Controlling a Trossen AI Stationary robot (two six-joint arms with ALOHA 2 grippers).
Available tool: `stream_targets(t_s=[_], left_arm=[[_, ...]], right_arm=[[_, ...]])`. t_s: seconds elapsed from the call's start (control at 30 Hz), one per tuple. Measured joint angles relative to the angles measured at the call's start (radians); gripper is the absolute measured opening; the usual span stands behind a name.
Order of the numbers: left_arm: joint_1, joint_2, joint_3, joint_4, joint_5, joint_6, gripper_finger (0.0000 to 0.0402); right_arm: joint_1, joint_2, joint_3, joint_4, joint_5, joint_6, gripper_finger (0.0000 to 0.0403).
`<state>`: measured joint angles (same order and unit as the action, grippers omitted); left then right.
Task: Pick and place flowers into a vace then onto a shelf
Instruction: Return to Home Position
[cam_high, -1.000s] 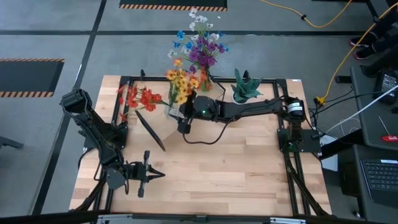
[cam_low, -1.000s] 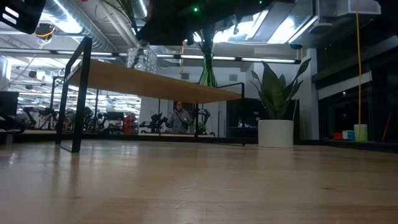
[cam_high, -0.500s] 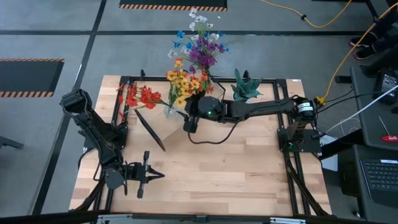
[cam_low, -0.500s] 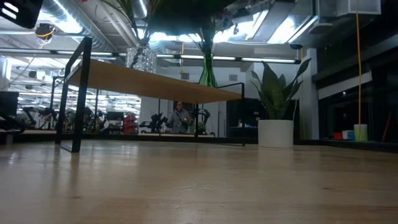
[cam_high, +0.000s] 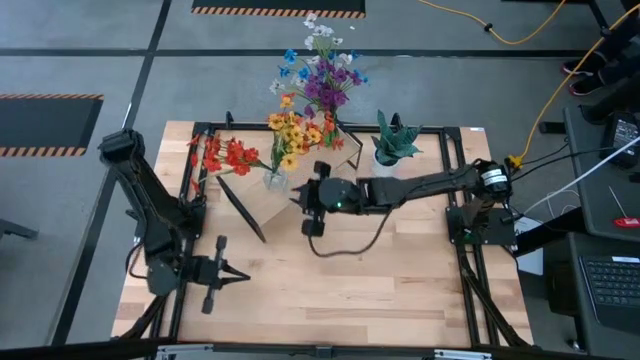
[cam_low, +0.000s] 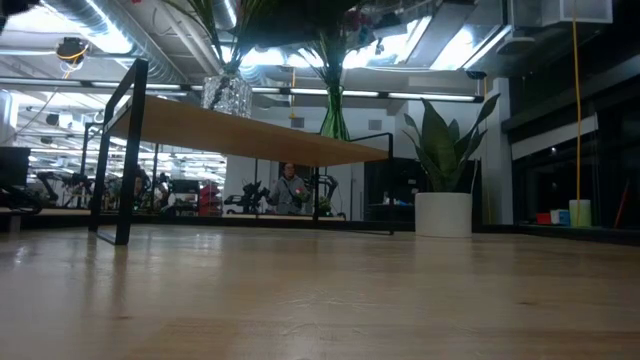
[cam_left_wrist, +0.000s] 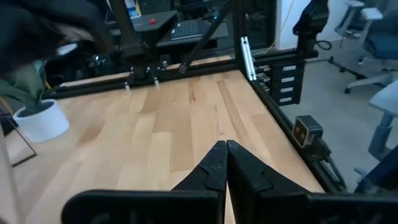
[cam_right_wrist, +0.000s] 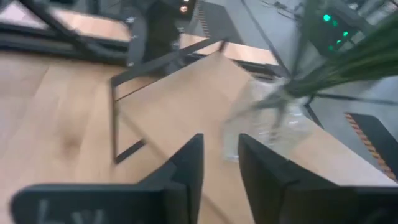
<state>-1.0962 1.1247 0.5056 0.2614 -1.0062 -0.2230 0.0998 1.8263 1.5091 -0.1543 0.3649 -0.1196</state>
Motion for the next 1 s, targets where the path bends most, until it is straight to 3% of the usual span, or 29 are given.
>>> stream_targets(t_s=[0.3, 0.4, 0.6, 0.8, 1.0], left_arm=[[-0.021, -0.162, 0.000, -0.178, 0.040, -0.012, 0.0002], [-0.021, -0.197, -0.001, -0.220, 0.040, -0.024, 0.0003], [0.056, -0.278, -0.111, -0.083, 0.110, 0.070, 0.0003], [0.180, -0.378, -0.307, 0.233, 0.325, 0.234, 0.0002], [0.207, -0.578, -0.369, 0.169, 0.367, 0.316, 0.0002]], right_arm=[[0.096, -0.134, -0.285, 0.221, 0.097, 0.007, 0.0012], [0.128, -0.210, -0.413, 0.358, 0.106, 0.005, 0.0006], [0.148, -0.322, -0.643, 0.613, 0.107, 0.013, 0.0020], [0.148, -0.339, -0.766, 0.690, 0.108, 0.049, 0.0004], [0.148, -0.340, -0.792, 0.722, 0.108, 0.048, 0.0010]])
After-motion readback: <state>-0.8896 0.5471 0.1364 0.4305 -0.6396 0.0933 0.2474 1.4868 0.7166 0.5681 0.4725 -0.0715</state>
